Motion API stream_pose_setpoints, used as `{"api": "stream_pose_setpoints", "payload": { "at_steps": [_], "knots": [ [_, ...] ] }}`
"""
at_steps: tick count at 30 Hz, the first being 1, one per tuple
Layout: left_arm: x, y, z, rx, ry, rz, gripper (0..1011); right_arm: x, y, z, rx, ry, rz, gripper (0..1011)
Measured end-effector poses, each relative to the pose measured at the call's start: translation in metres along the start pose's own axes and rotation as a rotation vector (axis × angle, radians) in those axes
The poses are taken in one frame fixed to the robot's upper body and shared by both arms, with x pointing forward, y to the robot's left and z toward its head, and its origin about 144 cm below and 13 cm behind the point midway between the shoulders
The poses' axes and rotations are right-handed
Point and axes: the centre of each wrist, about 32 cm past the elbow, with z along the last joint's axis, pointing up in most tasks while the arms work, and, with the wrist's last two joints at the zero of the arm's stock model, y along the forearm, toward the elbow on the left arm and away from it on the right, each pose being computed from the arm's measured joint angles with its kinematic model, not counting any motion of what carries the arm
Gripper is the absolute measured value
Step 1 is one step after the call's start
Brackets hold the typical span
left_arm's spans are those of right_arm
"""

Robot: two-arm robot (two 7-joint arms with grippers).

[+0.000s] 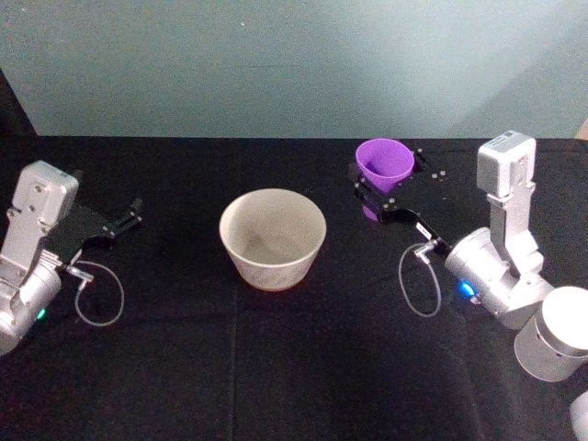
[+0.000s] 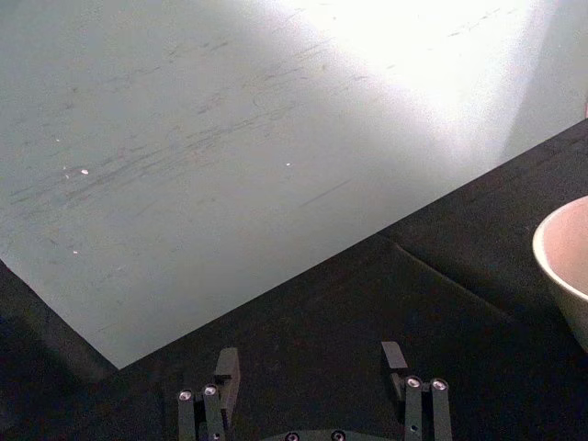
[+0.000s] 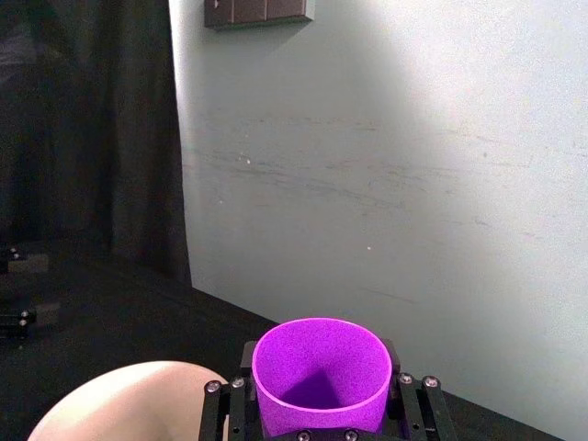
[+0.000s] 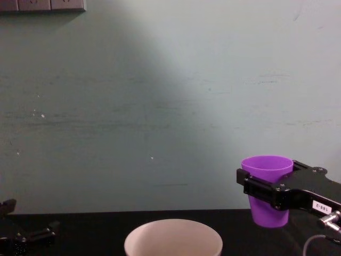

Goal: Pick up the cup and pour the mung beans from the cup into the bowl.

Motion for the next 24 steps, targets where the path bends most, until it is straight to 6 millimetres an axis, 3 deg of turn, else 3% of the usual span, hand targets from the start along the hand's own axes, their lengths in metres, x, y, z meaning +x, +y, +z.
{"api": "stream_pose_setpoints", "payload": {
  "at_steps": [24],
  "knots": [
    [0.0, 0.0, 0.0, 0.0, 0.0, 0.0, 1000, 0.0, 0.0, 0.0, 0.0, 0.0, 0.001, 754]
  ]
}}
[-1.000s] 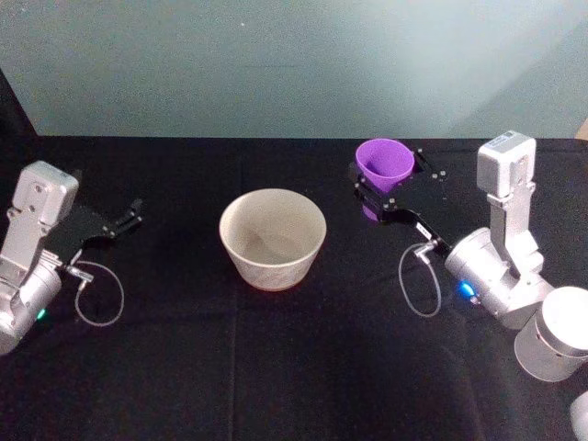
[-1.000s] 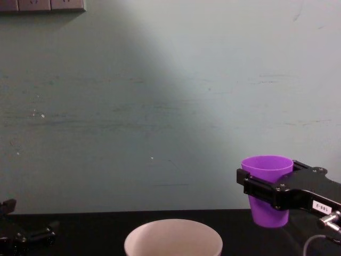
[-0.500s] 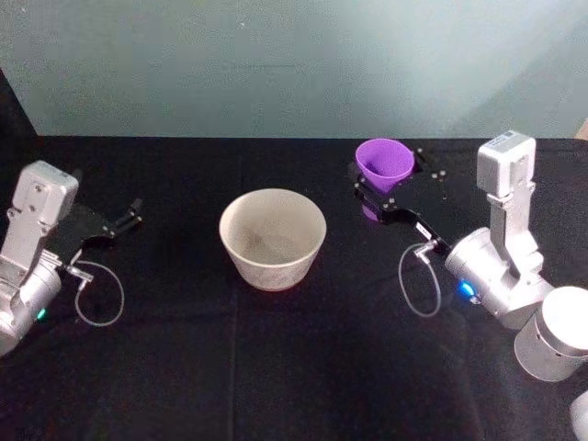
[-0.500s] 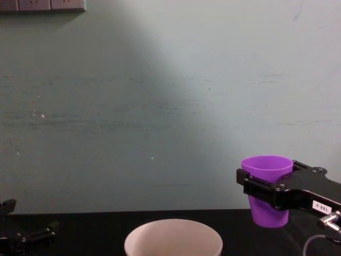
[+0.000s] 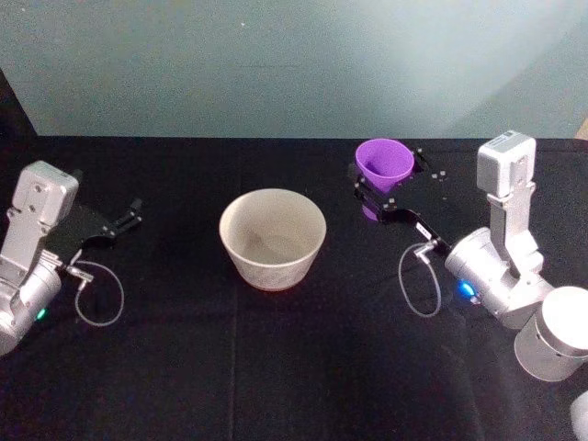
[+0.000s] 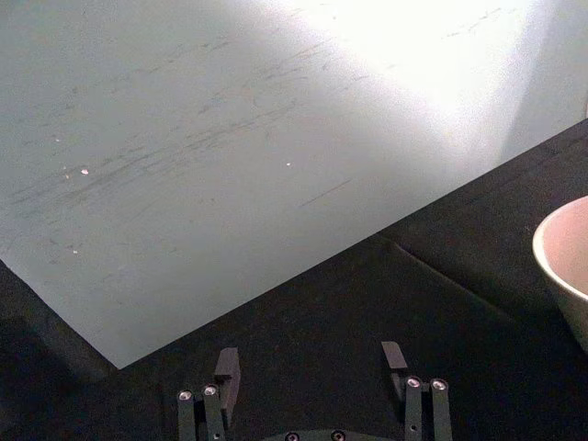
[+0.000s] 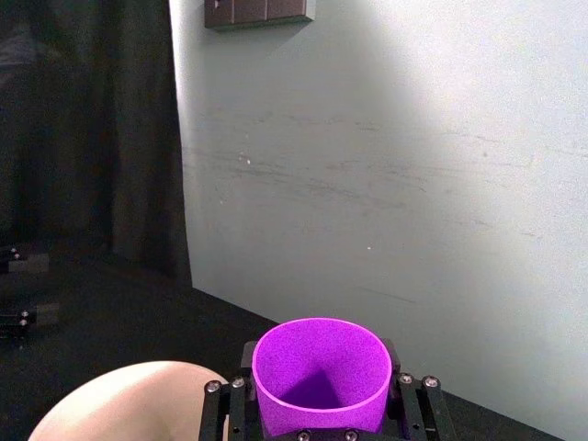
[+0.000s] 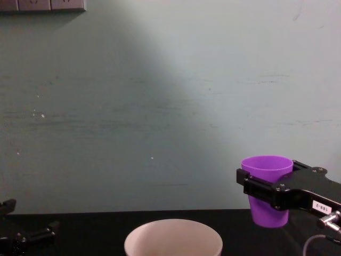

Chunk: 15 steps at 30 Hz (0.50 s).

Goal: Pick up the cup and pour the mung beans from the cup into the bowl.

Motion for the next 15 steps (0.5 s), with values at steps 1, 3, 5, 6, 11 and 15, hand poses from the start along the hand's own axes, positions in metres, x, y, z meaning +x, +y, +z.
{"api": "stream_pose_setpoints", "payload": {
  "at_steps": [1, 3, 5, 6, 11, 15],
  "knots": [
    [0.0, 0.0, 0.0, 0.0, 0.0, 0.0, 1000, 0.0, 0.0, 0.0, 0.0, 0.0, 0.0, 754],
    [0.0, 0.0, 0.0, 0.0, 0.0, 0.0, 1000, 0.0, 0.0, 0.0, 0.0, 0.0, 0.0, 754],
    [0.0, 0.0, 0.0, 0.0, 0.0, 0.0, 1000, 0.0, 0.0, 0.0, 0.0, 0.0, 0.0, 754],
    [0.0, 0.0, 0.0, 0.0, 0.0, 0.0, 1000, 0.0, 0.0, 0.0, 0.0, 0.0, 0.0, 754],
    [0.0, 0.0, 0.0, 0.0, 0.0, 0.0, 1000, 0.0, 0.0, 0.0, 0.0, 0.0, 0.0, 754],
    [0.0, 0.0, 0.0, 0.0, 0.0, 0.0, 1000, 0.0, 0.0, 0.0, 0.0, 0.0, 0.0, 754]
  ]
}}
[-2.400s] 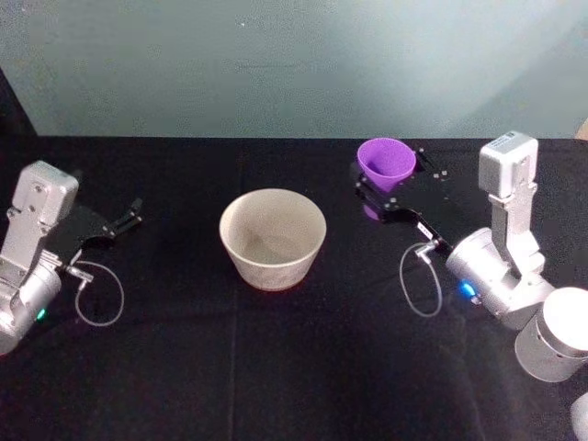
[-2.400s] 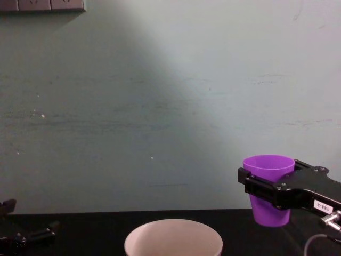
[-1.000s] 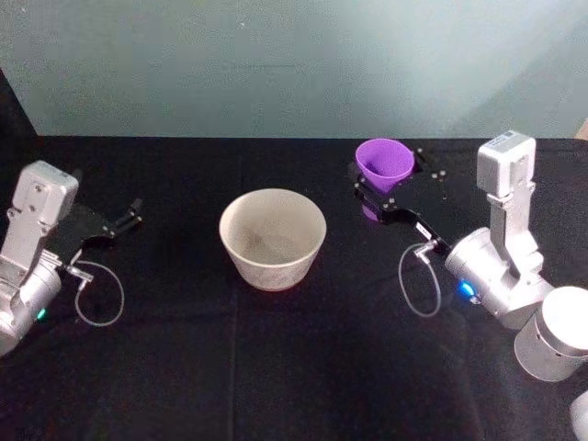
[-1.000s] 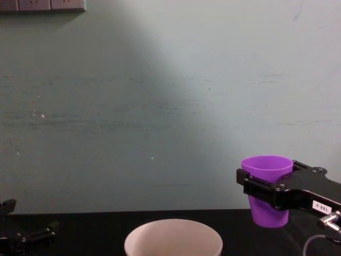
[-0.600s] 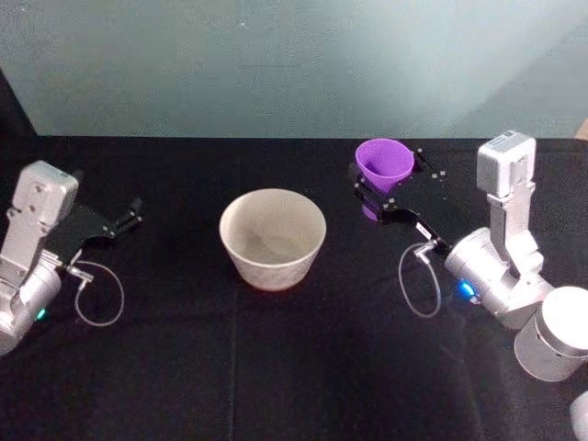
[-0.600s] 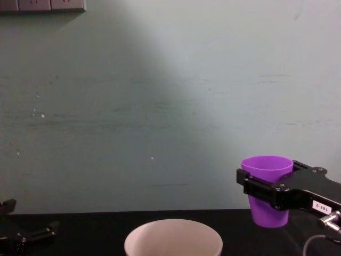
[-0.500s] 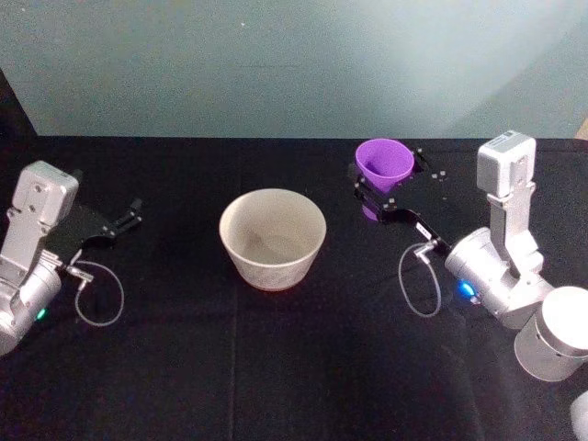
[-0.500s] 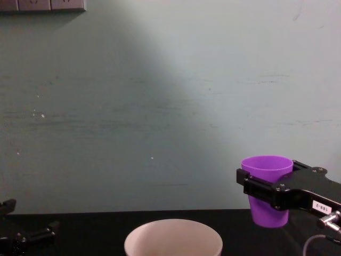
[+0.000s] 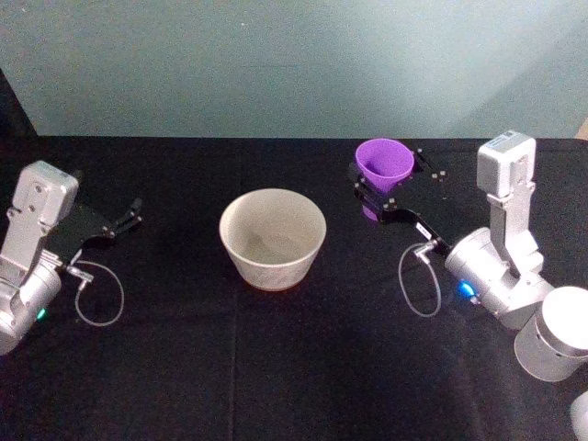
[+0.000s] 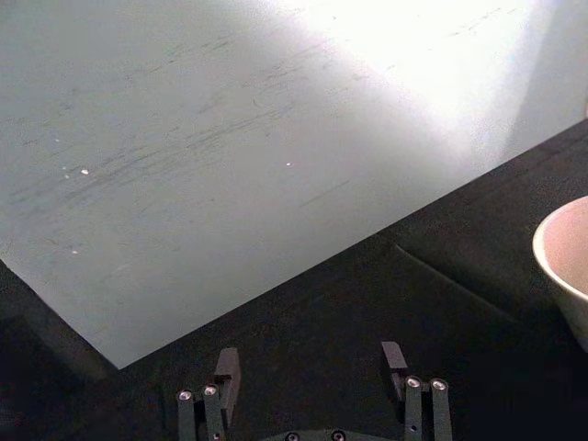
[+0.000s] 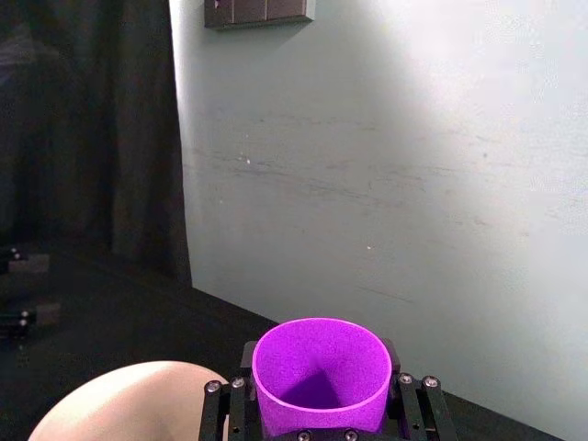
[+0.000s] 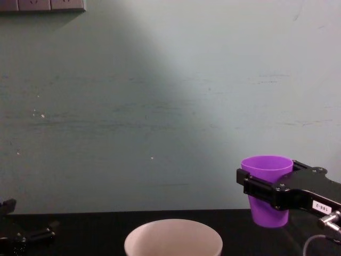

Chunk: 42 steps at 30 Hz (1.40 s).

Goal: Pick up the cup and pour the mung beans from the cup into the bowl.

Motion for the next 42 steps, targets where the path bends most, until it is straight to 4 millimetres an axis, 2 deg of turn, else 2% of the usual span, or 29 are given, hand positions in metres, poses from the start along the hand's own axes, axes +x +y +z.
{"api": "stream_pose_setpoints", "payload": {
  "at_steps": [42],
  "knots": [
    [0.0, 0.0, 0.0, 0.0, 0.0, 0.0, 1000, 0.0, 0.0, 0.0, 0.0, 0.0, 0.0, 754]
  ]
}}
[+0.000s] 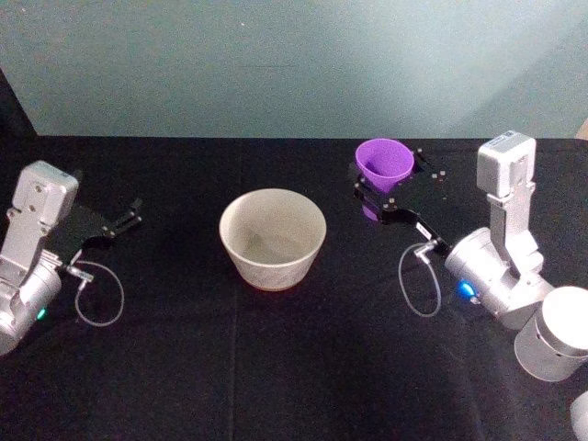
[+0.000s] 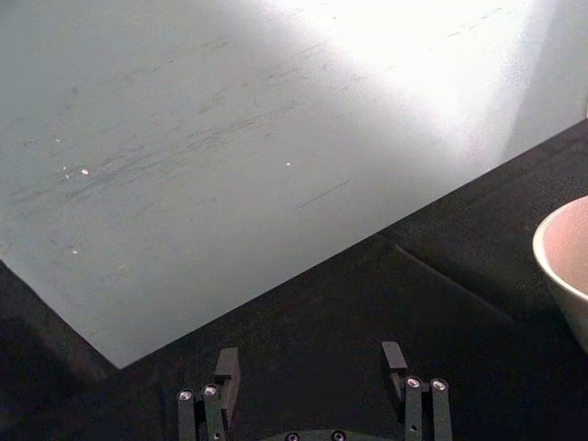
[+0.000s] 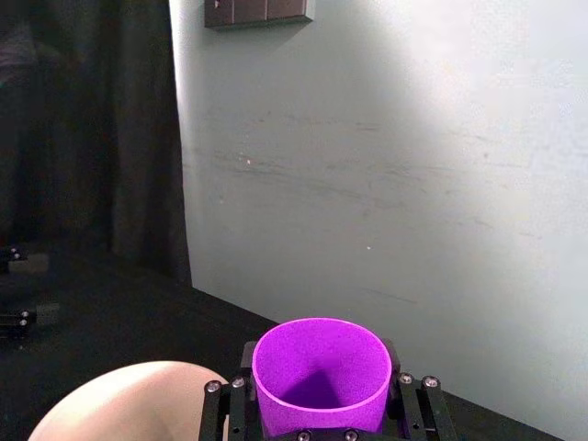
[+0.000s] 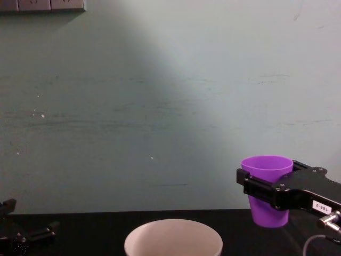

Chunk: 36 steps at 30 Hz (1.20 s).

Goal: Pick up the cup and pour the mung beans from the cup into the bowl.

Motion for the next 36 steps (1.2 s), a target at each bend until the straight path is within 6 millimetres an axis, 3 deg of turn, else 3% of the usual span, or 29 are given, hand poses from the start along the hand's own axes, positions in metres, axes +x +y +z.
{"api": "stream_pose_setpoints", "payload": {
  "at_steps": [36],
  "knots": [
    [0.0, 0.0, 0.0, 0.0, 0.0, 0.0, 1000, 0.0001, 0.005, 0.0054, -0.011, -0.035, 0.018, 754]
  ]
}}
